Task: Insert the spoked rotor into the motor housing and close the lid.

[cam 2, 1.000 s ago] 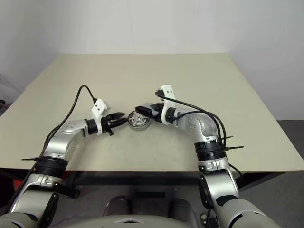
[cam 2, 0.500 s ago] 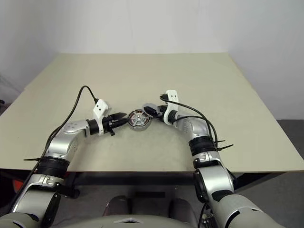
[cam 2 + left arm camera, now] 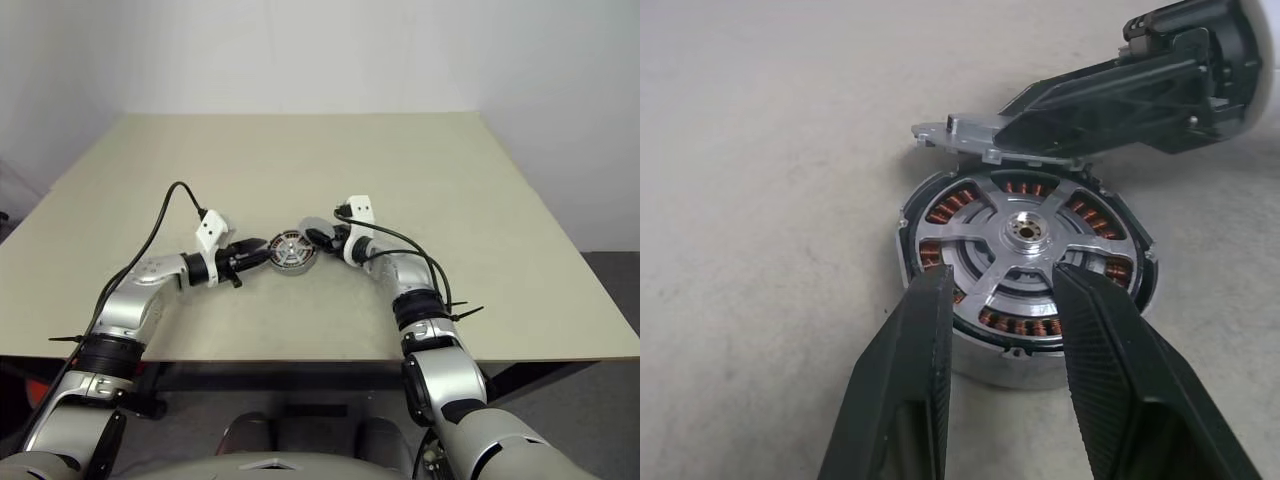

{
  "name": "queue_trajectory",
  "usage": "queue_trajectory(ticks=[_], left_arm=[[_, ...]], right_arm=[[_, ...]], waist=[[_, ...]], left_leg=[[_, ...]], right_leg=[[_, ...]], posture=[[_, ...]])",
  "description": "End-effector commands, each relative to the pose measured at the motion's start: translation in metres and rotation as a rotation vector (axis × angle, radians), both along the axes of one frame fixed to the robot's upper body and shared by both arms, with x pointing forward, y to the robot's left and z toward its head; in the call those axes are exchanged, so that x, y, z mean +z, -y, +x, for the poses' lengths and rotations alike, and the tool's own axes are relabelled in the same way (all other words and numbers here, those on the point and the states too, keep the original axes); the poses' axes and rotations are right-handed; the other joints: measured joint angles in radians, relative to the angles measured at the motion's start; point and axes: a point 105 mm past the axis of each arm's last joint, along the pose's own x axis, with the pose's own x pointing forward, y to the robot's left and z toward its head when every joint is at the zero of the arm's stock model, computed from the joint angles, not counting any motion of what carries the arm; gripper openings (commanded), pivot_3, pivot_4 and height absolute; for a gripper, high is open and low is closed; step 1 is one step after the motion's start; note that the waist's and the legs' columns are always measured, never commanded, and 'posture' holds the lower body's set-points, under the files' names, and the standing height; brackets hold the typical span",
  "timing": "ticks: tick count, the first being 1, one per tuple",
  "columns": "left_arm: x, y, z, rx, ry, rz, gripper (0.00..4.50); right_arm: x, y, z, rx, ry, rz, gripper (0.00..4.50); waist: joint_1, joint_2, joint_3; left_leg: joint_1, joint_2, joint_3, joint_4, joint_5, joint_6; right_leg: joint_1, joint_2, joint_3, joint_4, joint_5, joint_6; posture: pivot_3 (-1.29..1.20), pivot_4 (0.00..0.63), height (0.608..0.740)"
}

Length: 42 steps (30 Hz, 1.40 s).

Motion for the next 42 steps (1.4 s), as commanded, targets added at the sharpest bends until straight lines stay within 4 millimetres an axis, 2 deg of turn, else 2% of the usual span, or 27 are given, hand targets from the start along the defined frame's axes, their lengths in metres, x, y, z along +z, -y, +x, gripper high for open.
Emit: queue_trajectory(ticks=[1,8,15,25,32,42], left_arm=[[0.015,-0.003,0.002,0.005,0.051,-0.008,1.66],[0.017,-0.010,0.006,0.042,0.038,-0.029,1.66],[0.019,-0.023,0.010,0.090,0.035,-0.041,1.66],[0.019,-0.024,0.010,0.098,0.036,-0.041,1.66],[0.017,-0.024,0.007,0.098,0.033,-0.038,1.66],[0.017,-0.023,0.006,0.092,0.031,-0.038,1.66]], right_arm=[[0.007,-0.004,0.003,0.018,0.028,-0.021,2.94],[0.036,-0.005,0.002,0.050,0.144,0.005,2.94],[0.048,-0.013,-0.020,0.167,0.277,-0.059,2.94],[0.034,-0.023,-0.043,0.329,0.335,-0.168,2.94],[0.038,-0.028,-0.059,0.424,0.378,-0.127,2.94],[0.038,-0.031,-0.063,0.468,0.405,-0.160,2.94]], waist=[[0.000,0.000,0.000],[0.001,0.000,0.000],[0.003,0.000,0.000],[0.002,0.000,0.000],[0.002,0.000,0.000],[0.002,0.000,0.000]], left_leg=[[0.000,0.000,0.000,0.000,0.000,0.000],[0.000,0.000,0.000,0.000,0.000,0.000],[0.000,0.000,0.000,0.000,-0.001,0.003],[0.000,0.000,0.000,0.000,-0.002,0.003],[-0.001,0.000,0.000,0.000,-0.002,0.003],[0.000,0.000,0.000,0.000,-0.002,0.003]], right_leg=[[0.000,0.000,0.000,0.000,0.000,0.000],[-0.001,0.000,0.000,0.000,0.000,0.000],[-0.002,0.000,0.000,-0.002,0.000,0.000],[-0.001,0.000,0.000,-0.003,0.000,0.000],[-0.001,0.000,0.000,-0.003,0.000,0.000],[-0.001,0.000,0.000,-0.003,0.000,0.000]], posture=[[0.00,0.000,0.740],[0.00,0.000,0.740],[0.00,0.000,0.740],[0.00,0.000,0.740],[0.00,0.000,0.740],[0.00,0.000,0.740]])
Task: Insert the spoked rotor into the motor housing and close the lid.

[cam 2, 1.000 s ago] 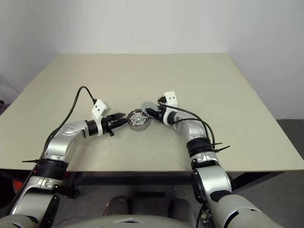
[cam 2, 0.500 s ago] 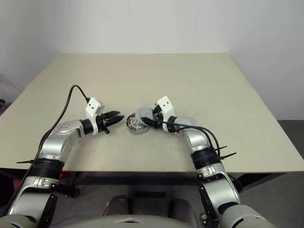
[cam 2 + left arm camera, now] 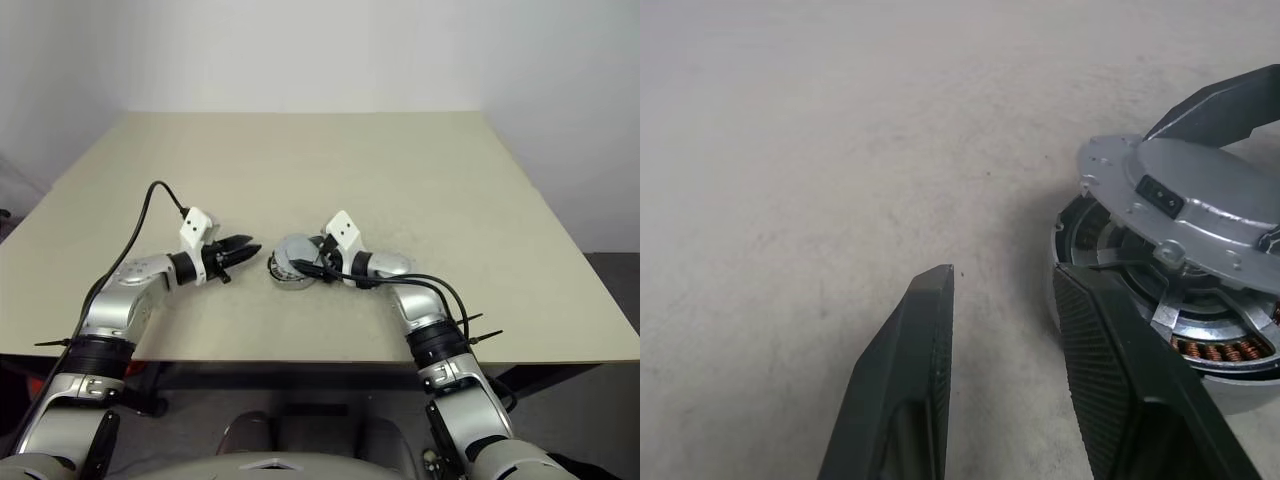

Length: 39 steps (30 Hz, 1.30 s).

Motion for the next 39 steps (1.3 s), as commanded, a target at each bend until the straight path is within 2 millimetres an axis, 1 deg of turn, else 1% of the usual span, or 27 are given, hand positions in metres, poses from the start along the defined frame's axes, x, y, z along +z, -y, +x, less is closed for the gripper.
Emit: queue_trajectory(ticks=[1,6,19,24,31,39], left_arm=[[0.015,0.000,0.002,-0.005,0.049,-0.011,1.66],[0.015,0.001,0.002,-0.005,0.048,-0.012,1.66],[0.013,0.000,0.001,0.003,0.046,-0.013,1.66],[0.013,0.000,0.000,0.003,0.044,-0.014,1.66],[0.013,0.000,-0.002,0.005,0.044,-0.015,1.66],[0.012,0.001,-0.002,0.008,0.042,-0.018,1.66]], right_arm=[[0.020,-0.010,-0.004,0.061,0.098,0.013,2.94],[0.015,-0.014,-0.010,0.102,0.103,-0.014,2.94],[0.000,-0.016,-0.013,0.136,0.087,-0.079,2.94],[-0.007,-0.016,-0.013,0.125,0.078,-0.113,2.94],[-0.010,-0.016,-0.013,0.123,0.071,-0.126,2.94],[-0.016,-0.017,-0.007,0.113,0.047,-0.163,2.94]], waist=[[0.000,0.000,0.000],[0.000,0.000,0.000],[-0.001,0.000,0.000],[-0.001,0.000,0.000],[-0.001,-0.001,0.000],[-0.003,-0.001,-0.001]], left_leg=[[0.000,0.000,0.000,0.000,0.000,0.000],[0.000,0.000,0.000,0.000,0.000,0.000],[0.000,0.000,0.000,0.000,0.000,0.000],[0.000,0.000,0.000,0.000,0.000,0.000],[0.001,0.000,0.000,0.000,0.000,0.000],[0.002,0.000,0.000,0.000,0.000,0.000]], right_leg=[[0.000,0.000,0.000,0.000,0.000,0.000],[0.000,0.000,0.000,0.000,0.000,0.000],[0.000,0.000,0.000,0.000,0.000,0.000],[0.002,0.000,0.000,0.000,0.000,0.000],[0.003,0.000,0.000,0.000,0.000,0.000],[0.004,0.000,0.000,0.000,0.000,0.000]], posture=[[0.00,0.000,0.740],[0.00,0.000,0.740],[0.00,0.000,0.740],[0.00,0.000,0.740],[0.00,0.000,0.740],[0.00,0.000,0.740]])
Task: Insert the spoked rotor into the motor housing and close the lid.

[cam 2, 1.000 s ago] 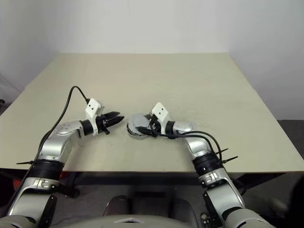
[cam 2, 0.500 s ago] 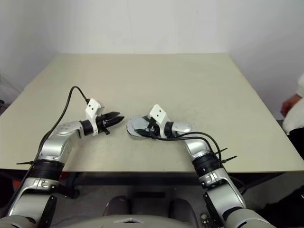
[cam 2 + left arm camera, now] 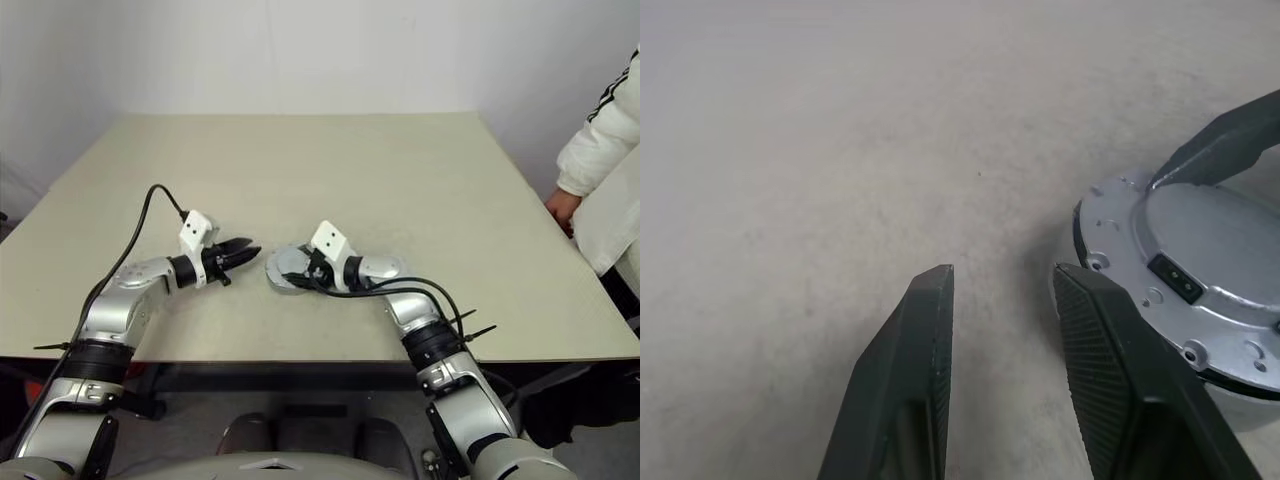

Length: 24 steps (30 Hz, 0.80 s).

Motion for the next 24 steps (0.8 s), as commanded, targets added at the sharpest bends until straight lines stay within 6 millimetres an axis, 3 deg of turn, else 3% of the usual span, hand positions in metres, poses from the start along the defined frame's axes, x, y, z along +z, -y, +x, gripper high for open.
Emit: queue_trajectory(ticks=[1,24], left_arm=[[0.015,0.002,0.002,-0.002,0.056,-0.011,1.66],[0.014,0.001,0.002,0.005,0.057,-0.015,1.66]], right_arm=[[-0.008,-0.003,0.002,0.010,-0.025,-0.049,2.94],[-0.014,0.001,-0.010,0.080,-0.044,-0.116,2.94]], waist=[[0.000,0.000,0.000],[0.004,-0.001,0.000]], left_leg=[[0.000,0.000,0.000,0.000,0.000,0.000],[0.000,-0.001,0.000,0.000,-0.002,0.003]], right_leg=[[0.000,0.000,0.000,0.000,0.000,0.000],[0.002,0.000,0.000,-0.002,0.000,0.000]], posture=[[0.00,0.000,0.740],[0.00,0.000,0.740]])
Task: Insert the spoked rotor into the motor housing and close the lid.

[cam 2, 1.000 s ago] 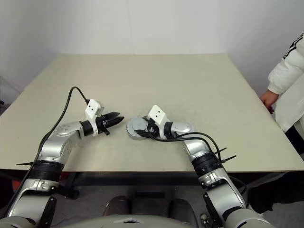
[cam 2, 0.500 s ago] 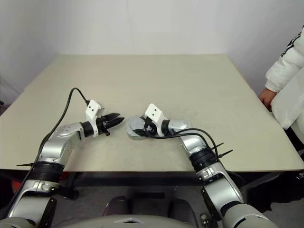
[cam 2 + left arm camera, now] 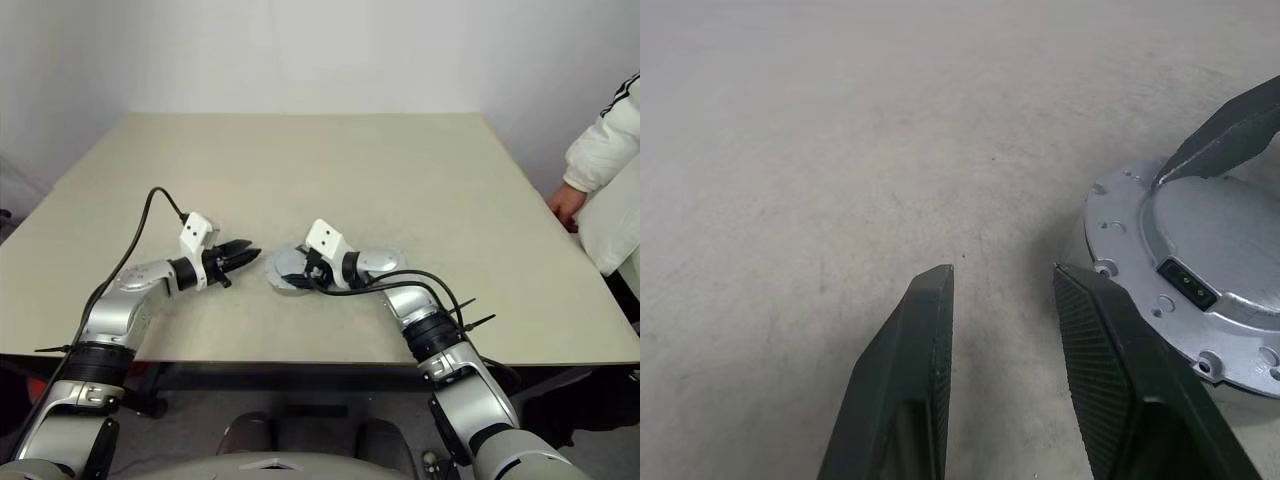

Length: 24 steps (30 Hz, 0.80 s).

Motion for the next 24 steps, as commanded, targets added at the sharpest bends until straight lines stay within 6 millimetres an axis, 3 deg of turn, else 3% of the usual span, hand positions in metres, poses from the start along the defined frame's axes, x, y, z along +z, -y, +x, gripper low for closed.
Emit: queue_trajectory(ticks=[1,9,24], left_arm=[[0.017,0.001,0.003,-0.011,0.065,-0.010,1.66],[0.016,0.001,0.000,-0.011,0.063,-0.008,1.66],[0.014,0.003,-0.001,-0.014,0.058,-0.007,1.66]], right_arm=[[-0.015,0.002,-0.009,0.017,-0.052,-0.043,2.94],[0.004,0.002,-0.014,0.035,-0.086,0.042,2.94],[-0.002,0.003,-0.004,-0.018,-0.040,-0.004,2.94]], waist=[[0.000,0.000,0.000],[0.000,0.000,0.000],[-0.002,0.000,0.000]], left_leg=[[0.000,0.000,0.000,0.000,0.000,0.000],[0.000,0.000,0.000,0.000,0.000,0.000],[0.001,0.000,0.000,0.000,0.001,-0.001]], right_leg=[[0.000,0.000,0.000,0.000,0.000,0.000],[0.000,0.000,0.000,0.000,0.000,0.000],[0.000,0.000,0.000,0.001,0.000,0.000]], posture=[[0.00,0.000,0.740],[0.00,0.000,0.740],[0.00,0.000,0.740]])
